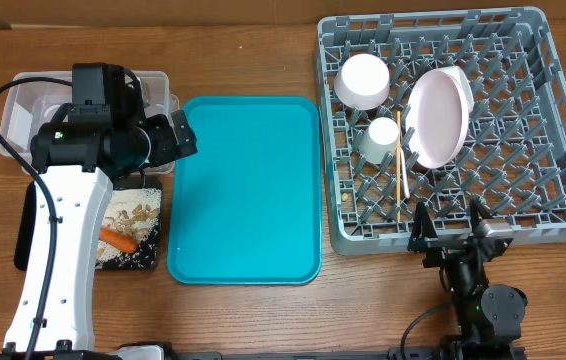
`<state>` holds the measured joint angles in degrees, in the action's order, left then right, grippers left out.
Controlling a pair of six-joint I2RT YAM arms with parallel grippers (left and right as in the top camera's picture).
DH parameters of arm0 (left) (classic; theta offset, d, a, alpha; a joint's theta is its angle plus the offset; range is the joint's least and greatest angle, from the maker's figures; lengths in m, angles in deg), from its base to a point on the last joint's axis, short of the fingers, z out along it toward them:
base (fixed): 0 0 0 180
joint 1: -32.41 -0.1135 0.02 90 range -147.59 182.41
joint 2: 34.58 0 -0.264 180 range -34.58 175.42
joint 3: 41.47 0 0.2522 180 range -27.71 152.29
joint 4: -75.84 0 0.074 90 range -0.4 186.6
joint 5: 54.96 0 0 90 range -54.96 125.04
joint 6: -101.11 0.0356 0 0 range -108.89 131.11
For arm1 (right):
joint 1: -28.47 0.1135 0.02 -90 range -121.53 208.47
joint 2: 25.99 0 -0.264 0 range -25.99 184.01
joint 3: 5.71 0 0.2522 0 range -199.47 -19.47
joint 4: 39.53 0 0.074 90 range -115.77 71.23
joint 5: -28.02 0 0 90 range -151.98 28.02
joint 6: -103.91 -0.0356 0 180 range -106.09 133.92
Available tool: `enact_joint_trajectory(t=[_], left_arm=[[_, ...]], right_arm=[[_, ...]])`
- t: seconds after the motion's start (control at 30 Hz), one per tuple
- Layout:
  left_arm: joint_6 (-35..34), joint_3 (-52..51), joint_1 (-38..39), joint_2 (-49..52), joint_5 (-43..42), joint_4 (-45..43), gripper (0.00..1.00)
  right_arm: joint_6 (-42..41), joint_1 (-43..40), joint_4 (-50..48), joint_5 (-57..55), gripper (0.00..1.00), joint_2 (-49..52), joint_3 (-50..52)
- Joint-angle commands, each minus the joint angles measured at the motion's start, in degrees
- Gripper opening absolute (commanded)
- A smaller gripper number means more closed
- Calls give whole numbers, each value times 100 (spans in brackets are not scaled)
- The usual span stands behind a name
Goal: Sort waste into correct bins and load items into the dishwasher
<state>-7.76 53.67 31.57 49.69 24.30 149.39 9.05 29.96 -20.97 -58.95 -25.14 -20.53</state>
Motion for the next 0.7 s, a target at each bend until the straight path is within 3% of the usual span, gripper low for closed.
enact_joint_trajectory(t=[0.0,0.67], left_arm=[[46,122,11,-114,-24,-2,100],[46,122,11,-114,-24,-2,100]], right_arm=[[599,-7,-22,114,100,-72,66],[621,-7,-31,48,100,-72,66]])
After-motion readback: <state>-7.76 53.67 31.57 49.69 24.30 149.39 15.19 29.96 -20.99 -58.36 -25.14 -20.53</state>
